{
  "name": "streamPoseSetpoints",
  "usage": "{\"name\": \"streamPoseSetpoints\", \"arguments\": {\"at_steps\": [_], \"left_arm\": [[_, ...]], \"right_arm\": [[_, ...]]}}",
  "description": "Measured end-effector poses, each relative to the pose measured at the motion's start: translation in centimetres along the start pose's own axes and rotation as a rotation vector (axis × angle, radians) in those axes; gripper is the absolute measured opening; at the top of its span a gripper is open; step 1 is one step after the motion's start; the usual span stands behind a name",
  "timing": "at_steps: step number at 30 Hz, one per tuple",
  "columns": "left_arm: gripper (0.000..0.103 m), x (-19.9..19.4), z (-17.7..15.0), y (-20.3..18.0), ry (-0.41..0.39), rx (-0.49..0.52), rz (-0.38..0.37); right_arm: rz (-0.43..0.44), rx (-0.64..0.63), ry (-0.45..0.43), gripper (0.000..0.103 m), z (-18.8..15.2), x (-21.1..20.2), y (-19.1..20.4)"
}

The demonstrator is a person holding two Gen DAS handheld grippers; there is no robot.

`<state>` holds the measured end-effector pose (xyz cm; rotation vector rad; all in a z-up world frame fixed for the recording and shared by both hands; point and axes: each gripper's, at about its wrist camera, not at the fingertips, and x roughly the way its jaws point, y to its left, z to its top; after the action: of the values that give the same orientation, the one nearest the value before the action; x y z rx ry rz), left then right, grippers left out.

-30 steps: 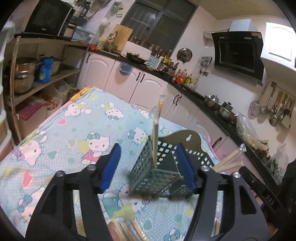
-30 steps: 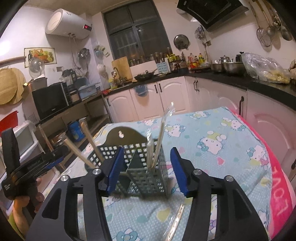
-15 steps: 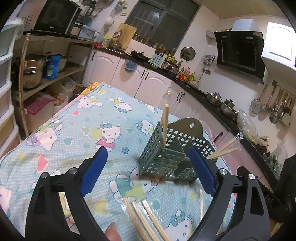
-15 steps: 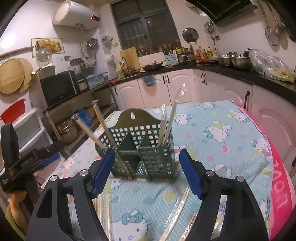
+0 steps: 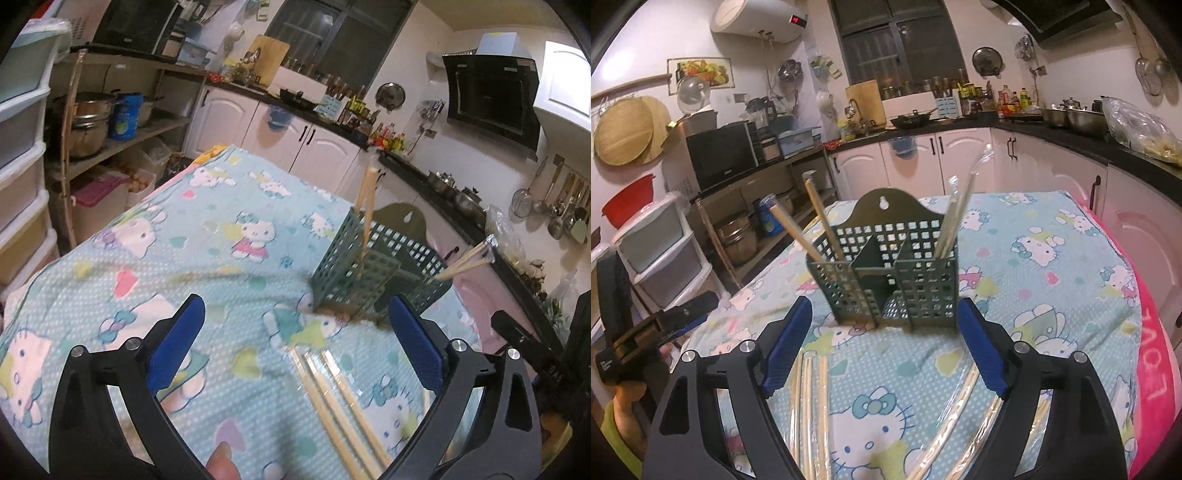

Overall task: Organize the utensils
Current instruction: 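Move both open tools down to the wrapped chopsticks on the sheet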

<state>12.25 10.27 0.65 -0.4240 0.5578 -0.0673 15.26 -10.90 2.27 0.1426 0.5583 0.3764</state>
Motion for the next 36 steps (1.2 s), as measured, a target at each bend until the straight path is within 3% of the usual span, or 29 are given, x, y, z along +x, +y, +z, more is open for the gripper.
{"name": "streamPoseSetpoints", "arguments": {"at_steps": [4,13,21,28,30,36], "left_arm": [[0.091,0.1,-1.0,1.1,0.042,-0.016,0.028],[0.091,1.5,-3.2,2.3,0.166,-0.043,0.016],[0.090,3.6,-4.8,0.8,0.254,0.004,-0.003],[0.053,5.8,-6.0,-0.8,0.319,0.018,-0.049],[0.048,6.4,-6.1,-1.0,0.330,0.003,-0.059],[0.044,7.8,-5.6,-0.6,0.348,-0.068,-0.083]], "right_arm": [[0.013,-0.014,0.025,0.080,-0.7,0.2,0.6],[-0.008,-0.036,0.131,0.081,-2.8,2.1,0.4],[-0.048,-0.035,0.223,0.081,-5.0,4.0,-0.8],[-0.076,-0.012,0.261,0.081,-5.8,4.7,-2.5],[-0.080,-0.006,0.265,0.081,-5.9,4.7,-3.0],[-0.096,0.006,0.267,0.081,-5.7,4.6,-4.2]]}}
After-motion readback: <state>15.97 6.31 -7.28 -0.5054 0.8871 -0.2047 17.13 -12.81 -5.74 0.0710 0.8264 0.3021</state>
